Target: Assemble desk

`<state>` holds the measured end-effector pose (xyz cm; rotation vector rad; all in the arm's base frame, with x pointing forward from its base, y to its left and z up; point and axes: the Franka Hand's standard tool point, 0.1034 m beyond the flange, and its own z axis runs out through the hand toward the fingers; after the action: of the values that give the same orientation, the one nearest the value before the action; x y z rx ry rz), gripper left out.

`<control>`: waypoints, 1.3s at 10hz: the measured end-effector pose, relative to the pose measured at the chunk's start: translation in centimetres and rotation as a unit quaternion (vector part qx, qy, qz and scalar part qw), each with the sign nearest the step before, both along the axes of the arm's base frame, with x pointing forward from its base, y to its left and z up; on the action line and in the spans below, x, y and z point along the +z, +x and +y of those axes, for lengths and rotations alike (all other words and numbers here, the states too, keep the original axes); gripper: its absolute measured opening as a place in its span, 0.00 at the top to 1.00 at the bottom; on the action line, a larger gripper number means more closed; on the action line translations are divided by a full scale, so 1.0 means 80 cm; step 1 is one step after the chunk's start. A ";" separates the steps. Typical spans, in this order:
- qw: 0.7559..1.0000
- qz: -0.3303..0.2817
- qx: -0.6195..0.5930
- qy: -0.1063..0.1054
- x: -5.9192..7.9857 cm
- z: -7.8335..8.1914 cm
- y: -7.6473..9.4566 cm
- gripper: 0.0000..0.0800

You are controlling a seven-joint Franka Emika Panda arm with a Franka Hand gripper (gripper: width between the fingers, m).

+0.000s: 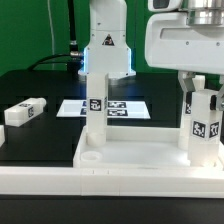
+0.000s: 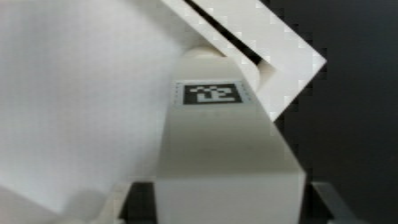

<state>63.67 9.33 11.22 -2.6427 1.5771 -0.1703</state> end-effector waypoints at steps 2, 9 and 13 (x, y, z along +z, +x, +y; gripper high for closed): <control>0.997 0.008 -0.070 0.018 0.000 0.002 -0.002 0.64; 0.998 0.013 -0.053 0.018 -0.001 0.008 -0.004 0.23; 0.983 0.012 0.180 -0.022 0.000 0.016 -0.003 0.19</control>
Offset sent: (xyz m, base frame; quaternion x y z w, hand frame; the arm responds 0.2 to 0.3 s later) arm 0.0014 0.0045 -0.0034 -0.0150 -0.0214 0.1970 0.9800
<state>63.42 10.61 11.23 -2.9137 1.0825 -0.1560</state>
